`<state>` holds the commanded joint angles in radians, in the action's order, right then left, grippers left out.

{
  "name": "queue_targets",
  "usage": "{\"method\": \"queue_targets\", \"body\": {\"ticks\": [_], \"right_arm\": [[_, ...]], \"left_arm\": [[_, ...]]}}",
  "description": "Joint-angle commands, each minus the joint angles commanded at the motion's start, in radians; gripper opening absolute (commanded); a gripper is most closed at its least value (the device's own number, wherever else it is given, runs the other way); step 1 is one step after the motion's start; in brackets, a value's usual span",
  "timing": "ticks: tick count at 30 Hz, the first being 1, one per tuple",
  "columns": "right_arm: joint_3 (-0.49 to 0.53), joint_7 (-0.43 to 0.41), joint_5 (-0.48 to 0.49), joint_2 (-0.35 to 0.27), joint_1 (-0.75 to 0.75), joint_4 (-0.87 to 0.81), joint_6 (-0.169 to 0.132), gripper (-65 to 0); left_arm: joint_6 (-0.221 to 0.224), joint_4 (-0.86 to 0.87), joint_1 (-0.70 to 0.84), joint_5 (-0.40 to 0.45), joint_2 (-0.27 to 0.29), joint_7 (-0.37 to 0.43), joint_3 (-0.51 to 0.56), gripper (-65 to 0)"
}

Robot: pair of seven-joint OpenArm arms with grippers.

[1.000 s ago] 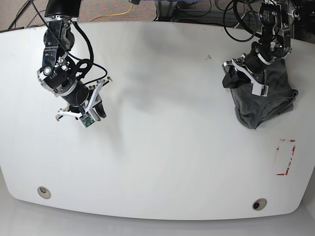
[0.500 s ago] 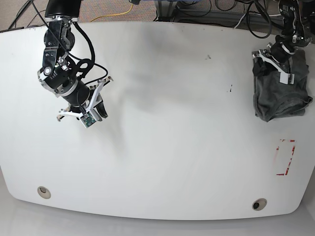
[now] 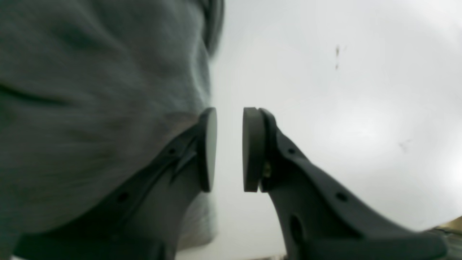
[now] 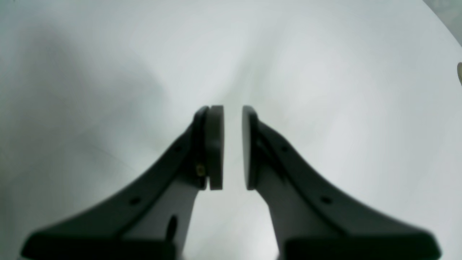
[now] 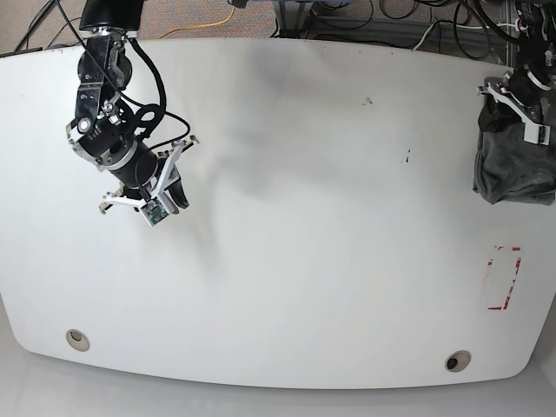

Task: Layout the t-shirt on the table in an organized manner, then fold the t-shirt properly
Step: 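Grasp the folded shirt with the left gripper and drag it beside the red mark, then release the folded shirt with the left gripper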

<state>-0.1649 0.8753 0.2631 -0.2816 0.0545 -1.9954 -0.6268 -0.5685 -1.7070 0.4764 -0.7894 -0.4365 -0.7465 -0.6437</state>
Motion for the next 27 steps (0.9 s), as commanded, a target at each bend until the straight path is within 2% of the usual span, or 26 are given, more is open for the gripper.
{"method": "queue_targets", "body": {"ticks": [3,8,11,13,14,15,17,21,24,27], "right_arm": [[0.0,0.0,0.0,0.0,0.0,0.0,0.0,-56.9],[0.0,0.0,0.0,0.0,-0.002,0.0,0.0,-56.9],[0.0,0.0,0.0,0.0,-0.003,0.0,-0.005,-56.9],[0.0,0.0,0.0,0.0,-0.003,0.0,-0.035,-56.9],[0.0,0.0,0.0,0.0,-0.003,0.0,-0.051,-56.9],[0.0,0.0,0.0,0.0,-0.003,0.0,-0.055,-56.9],[0.0,0.0,0.0,0.0,-0.003,0.0,-0.057,-56.9],[0.0,0.0,0.0,0.0,0.0,0.0,-0.057,-56.9],[0.0,0.0,0.0,0.0,0.0,0.0,-0.057,-56.9],[0.0,0.0,0.0,0.0,0.0,0.0,-0.057,-56.9]], "left_arm": [[0.0,-0.075,-0.02,0.005,0.035,-0.021,-0.083,-53.6],[0.006,-0.048,-0.058,0.025,0.038,-0.023,-0.181,-53.6],[0.006,0.003,-0.094,0.121,0.038,-0.023,-0.216,-53.6],[0.0,0.04,-0.137,0.203,0.038,-0.023,-0.227,-53.6],[0.0,0.072,-0.176,0.273,0.038,-0.023,-0.23,-53.6],[0.0,0.087,-0.193,0.299,0.038,-0.023,-0.23,-53.6],[0.0,0.137,-0.239,0.384,0.038,-0.02,-0.23,-53.6],[0.0,0.209,-0.334,0.488,0.038,-0.018,-0.23,-53.6],[0.0,0.259,-0.388,0.56,0.038,-0.018,-0.226,-53.6],[-0.002,0.298,-0.433,0.589,0.038,-0.018,-0.196,-53.6]]}}
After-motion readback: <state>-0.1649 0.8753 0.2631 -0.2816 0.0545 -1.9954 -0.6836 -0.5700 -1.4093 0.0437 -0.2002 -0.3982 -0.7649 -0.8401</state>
